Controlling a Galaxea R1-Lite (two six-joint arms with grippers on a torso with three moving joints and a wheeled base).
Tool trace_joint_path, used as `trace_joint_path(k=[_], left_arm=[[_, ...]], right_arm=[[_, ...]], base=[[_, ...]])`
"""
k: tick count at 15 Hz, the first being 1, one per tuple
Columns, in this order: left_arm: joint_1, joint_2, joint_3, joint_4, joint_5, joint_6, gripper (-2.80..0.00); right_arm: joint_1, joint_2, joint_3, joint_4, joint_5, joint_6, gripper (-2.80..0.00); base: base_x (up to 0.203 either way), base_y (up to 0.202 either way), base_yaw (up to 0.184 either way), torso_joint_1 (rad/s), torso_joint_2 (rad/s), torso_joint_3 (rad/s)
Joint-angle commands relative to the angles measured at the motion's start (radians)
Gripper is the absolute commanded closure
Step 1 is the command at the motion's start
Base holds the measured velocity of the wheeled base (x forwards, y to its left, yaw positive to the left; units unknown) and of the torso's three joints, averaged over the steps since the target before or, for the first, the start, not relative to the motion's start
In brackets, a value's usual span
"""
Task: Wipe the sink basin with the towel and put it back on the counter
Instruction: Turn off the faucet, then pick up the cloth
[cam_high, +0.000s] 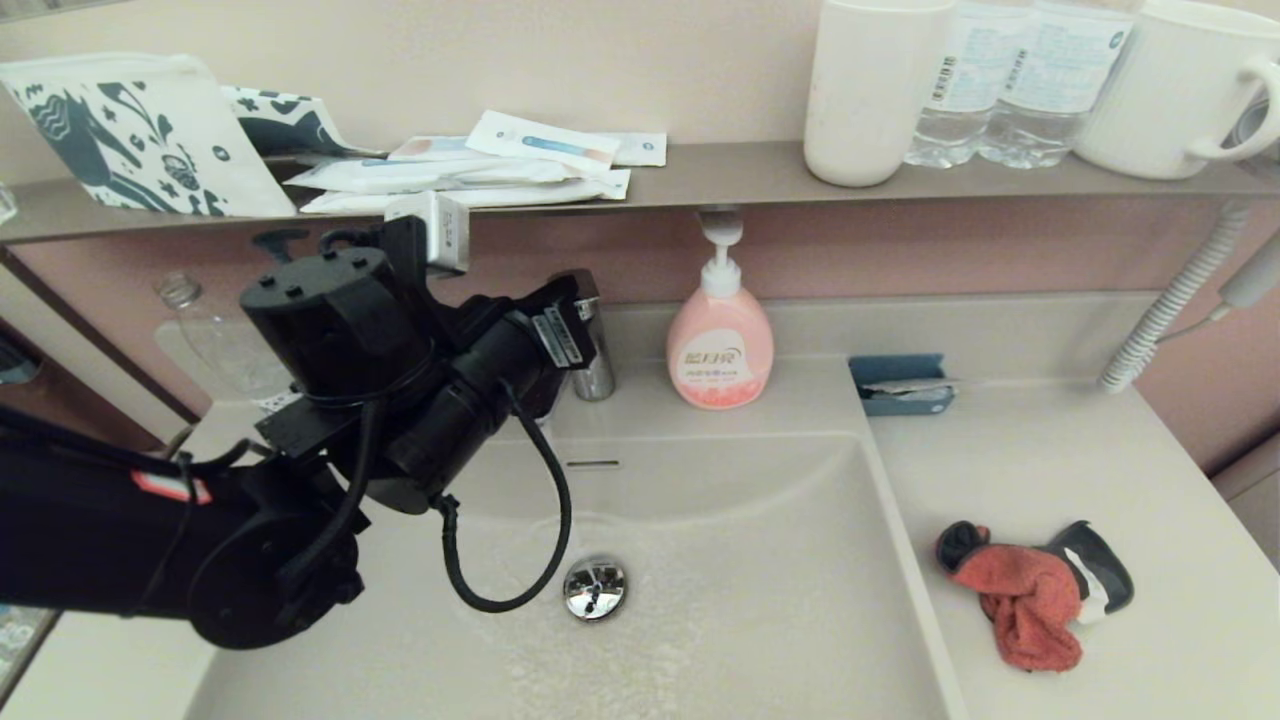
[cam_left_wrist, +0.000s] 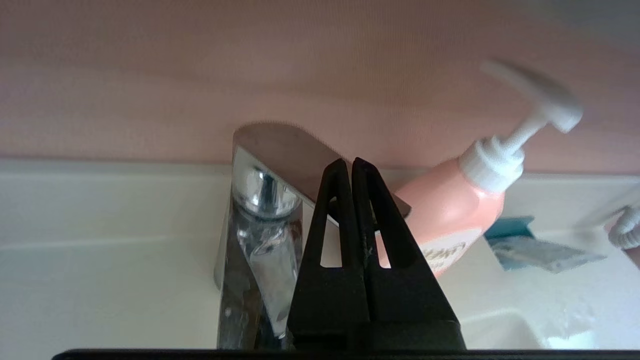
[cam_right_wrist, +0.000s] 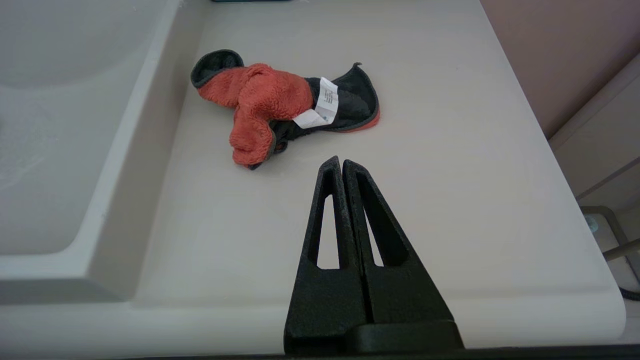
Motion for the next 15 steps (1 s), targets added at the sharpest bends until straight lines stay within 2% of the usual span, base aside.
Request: trace_joint_path(k=[1, 6, 10, 15], left_arm=[[-0.008, -0.002, 0.02, -0.005, 0.002, -0.002, 0.0], [-0.037, -0.048, 0.095, -0.022, 0.025, -0.006, 0.0], [-0.05, -0.213, 0.109, 0.014, 0.047, 0.0, 0.0], [-0.056, -0.496, 0.325, 0.109, 0.052, -0.003, 0.0]], right_arm=[[0.0, 0.001, 0.0, 0.0, 0.0, 0.0, 0.0], [0.0, 0.001, 0.0, 0.001, 0.0, 0.0, 0.0], [0.0, 0.001, 0.0, 0.0, 0.0, 0.0, 0.0], [0.0, 0.001, 0.0, 0.0, 0.0, 0.0, 0.0]], base=[[0.0, 0.0, 0.0, 0.0, 0.0, 0.0], [0.0, 0.0, 0.0, 0.0, 0.0, 0.0], [0.0, 0.0, 0.0, 0.0, 0.0, 0.0], [0.0, 0.0, 0.0, 0.0, 0.0, 0.0]])
